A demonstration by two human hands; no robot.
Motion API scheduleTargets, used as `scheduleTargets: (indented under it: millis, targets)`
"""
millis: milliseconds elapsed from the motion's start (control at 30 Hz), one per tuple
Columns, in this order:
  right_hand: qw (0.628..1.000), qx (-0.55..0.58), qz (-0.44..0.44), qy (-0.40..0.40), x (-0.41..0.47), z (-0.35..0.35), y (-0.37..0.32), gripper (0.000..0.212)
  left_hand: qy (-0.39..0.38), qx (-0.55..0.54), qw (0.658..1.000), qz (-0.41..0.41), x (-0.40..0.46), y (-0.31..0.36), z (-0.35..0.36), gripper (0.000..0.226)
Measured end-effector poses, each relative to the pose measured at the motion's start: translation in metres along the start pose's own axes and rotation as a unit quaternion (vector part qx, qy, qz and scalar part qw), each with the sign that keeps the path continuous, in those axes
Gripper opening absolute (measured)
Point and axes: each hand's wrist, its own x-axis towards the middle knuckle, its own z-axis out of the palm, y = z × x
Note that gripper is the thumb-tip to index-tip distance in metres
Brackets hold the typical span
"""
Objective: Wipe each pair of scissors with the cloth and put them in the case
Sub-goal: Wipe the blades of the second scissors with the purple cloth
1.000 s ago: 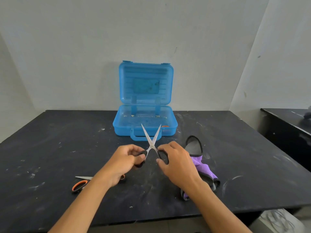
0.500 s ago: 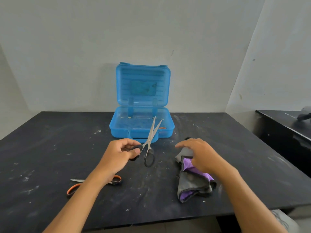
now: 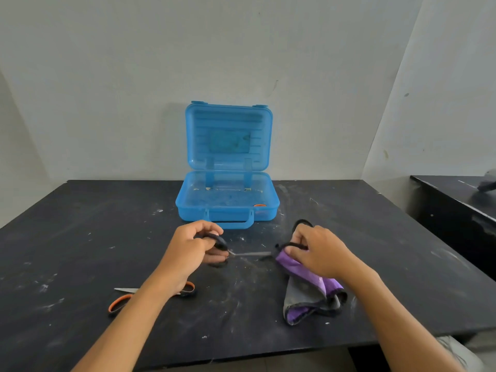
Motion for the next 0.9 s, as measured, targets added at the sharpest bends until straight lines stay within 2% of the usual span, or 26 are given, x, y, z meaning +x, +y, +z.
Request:
scheduleTargets:
  millis: [200, 333, 433, 533, 633, 700, 800, 900]
  targets:
    - [0.997, 0.013, 0.006, 0.07, 0.001, -0.009, -0.013, 0.043, 0.076, -0.067, 0.995, -0.024, 0.011, -0.001, -0.007, 0.029]
    - [0.985, 0.134, 0.041, 0.097, 0.0, -0.014, -0.021, 0.037, 0.12, -0.096, 0.986, -0.071, 0.018, 0.0, -0.009, 0.025]
    - [0.946, 0.289, 0.089, 0.116, 0.0, -0.014, -0.027, 0.034, 0.122, -0.155, 0.974, -0.113, 0.019, -0.001, -0.01, 0.02]
    - [0.871, 0.462, 0.133, 0.103, -0.001, -0.012, -0.03, 0.034, 0.112, -0.25, 0.953, -0.128, 0.016, 0.001, -0.013, 0.016]
    - [0.835, 0.522, 0.157, 0.078, -0.002, -0.01, -0.03, 0.032, 0.09, -0.357, 0.92, -0.131, 0.014, 0.003, -0.015, 0.02]
    - [0.836, 0.52, 0.16, 0.069, -0.001, -0.006, -0.031, 0.024, 0.078, -0.407, 0.9, -0.135, 0.012, 0.004, -0.016, 0.023]
    - [0.863, 0.484, 0.13, 0.061, -0.002, 0.005, -0.036, 0.008, 0.064, -0.44, 0.885, -0.136, 0.012, 0.004, -0.015, 0.026]
    - [0.876, 0.477, 0.065, 0.02, -0.001, 0.013, -0.05, 0.016, 0.04, -0.44, 0.887, -0.136, 0.011, 0.003, -0.009, 0.027]
